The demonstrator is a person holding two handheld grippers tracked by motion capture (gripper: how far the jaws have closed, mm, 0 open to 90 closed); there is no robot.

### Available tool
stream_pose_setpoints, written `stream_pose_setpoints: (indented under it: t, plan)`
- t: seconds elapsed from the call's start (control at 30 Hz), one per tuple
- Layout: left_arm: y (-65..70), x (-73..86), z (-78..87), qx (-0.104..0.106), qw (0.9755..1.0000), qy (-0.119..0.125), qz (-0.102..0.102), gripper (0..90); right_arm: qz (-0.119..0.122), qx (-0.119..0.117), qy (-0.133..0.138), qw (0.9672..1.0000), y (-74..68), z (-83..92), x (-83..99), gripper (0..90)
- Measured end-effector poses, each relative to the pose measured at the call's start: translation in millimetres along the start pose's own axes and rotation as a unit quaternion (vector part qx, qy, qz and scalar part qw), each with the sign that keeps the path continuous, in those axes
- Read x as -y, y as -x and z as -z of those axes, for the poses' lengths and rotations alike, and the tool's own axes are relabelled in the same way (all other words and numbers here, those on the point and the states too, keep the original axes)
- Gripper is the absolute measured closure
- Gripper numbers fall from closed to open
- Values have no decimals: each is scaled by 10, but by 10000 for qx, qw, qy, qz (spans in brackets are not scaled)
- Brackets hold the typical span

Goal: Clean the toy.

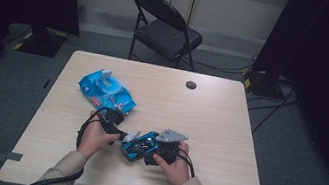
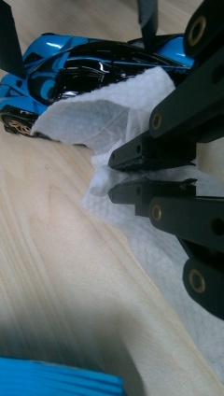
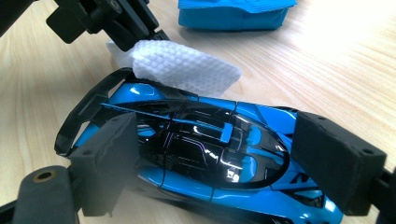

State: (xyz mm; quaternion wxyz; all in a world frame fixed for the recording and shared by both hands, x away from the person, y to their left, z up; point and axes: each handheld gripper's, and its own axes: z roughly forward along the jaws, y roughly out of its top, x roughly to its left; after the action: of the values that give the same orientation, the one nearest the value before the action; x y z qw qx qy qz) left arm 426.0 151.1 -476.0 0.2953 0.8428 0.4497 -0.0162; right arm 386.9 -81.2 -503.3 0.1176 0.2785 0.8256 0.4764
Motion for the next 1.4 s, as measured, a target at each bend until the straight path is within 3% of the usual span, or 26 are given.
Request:
stream_pose_setpoints:
  t: [1.4]
  plan:
    - [181, -568, -407, -36, 9999, 110, -19, 831, -11, 2, -7, 10000, 2, 3, 1, 147]
